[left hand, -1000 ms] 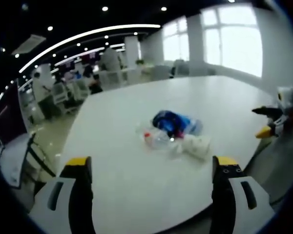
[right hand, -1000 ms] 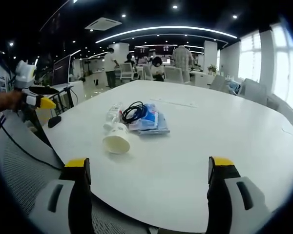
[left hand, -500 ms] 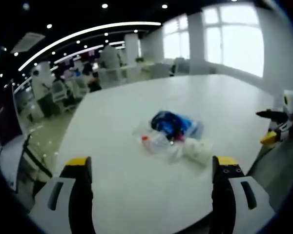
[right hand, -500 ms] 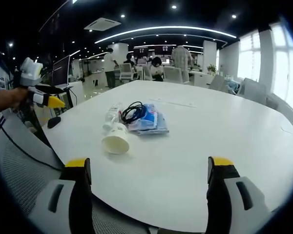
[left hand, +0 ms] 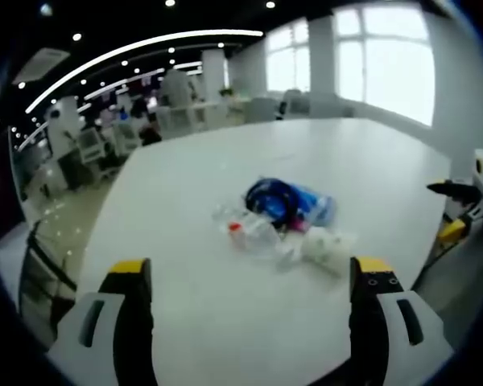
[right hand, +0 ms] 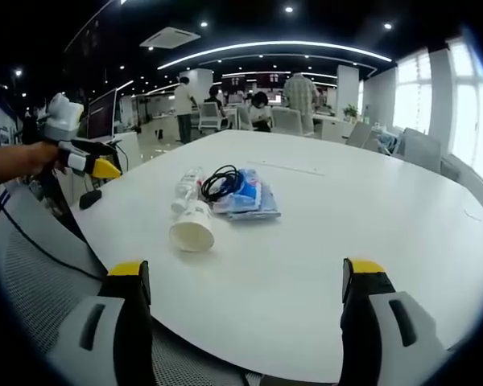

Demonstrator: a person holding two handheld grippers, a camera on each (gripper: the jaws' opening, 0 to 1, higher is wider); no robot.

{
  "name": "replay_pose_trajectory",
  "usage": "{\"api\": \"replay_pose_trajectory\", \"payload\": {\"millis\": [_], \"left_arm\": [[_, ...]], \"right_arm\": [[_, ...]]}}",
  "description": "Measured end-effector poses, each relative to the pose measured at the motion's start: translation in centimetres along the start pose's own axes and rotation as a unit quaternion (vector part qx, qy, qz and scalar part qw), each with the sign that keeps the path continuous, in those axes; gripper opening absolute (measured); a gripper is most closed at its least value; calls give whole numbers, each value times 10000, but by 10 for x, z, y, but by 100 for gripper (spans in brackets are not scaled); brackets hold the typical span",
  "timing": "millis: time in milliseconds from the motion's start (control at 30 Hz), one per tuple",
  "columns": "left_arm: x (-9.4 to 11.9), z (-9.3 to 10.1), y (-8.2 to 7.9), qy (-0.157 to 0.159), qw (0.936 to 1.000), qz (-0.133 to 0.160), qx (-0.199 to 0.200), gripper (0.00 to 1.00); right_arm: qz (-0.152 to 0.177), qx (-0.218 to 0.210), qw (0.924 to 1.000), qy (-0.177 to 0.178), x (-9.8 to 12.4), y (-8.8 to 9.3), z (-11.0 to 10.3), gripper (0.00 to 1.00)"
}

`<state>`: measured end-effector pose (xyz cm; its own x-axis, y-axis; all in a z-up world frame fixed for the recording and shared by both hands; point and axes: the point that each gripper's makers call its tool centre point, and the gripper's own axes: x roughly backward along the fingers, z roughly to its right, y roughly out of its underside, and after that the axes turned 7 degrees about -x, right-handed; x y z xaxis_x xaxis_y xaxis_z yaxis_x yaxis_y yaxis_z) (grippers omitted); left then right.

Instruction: Arrange the tabletop items into an orderly group along one side of the table until the central work area is clear of visible clutter.

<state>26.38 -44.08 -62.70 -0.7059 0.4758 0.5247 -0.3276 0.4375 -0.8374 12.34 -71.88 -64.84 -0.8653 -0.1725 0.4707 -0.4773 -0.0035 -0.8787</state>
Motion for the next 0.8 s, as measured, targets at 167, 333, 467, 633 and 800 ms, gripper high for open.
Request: {"api": "replay_pose_trajectory", "payload": {"millis": [167,333,467,633,800], "left_arm": [[-6,1,3,56,10000,-59,17,99],[-11,3,3,94,9999,-84,36,99],[-16,2,3,94,9999,-70,43,99],[-22,3,4,116,9999,-96,77,99],[-28,3,4,118,9998,-100,109,99]], "right_arm": [[-18,2,10000,-1,0,1,0,99],[-33,13,10000,-6,0,1,0,98],[-41,16,10000,-7,0,2,-1,98],[-51,13,10000,-5,0,2,-1,97],[-58,7,10000,-2,0,3,-1,96]]}}
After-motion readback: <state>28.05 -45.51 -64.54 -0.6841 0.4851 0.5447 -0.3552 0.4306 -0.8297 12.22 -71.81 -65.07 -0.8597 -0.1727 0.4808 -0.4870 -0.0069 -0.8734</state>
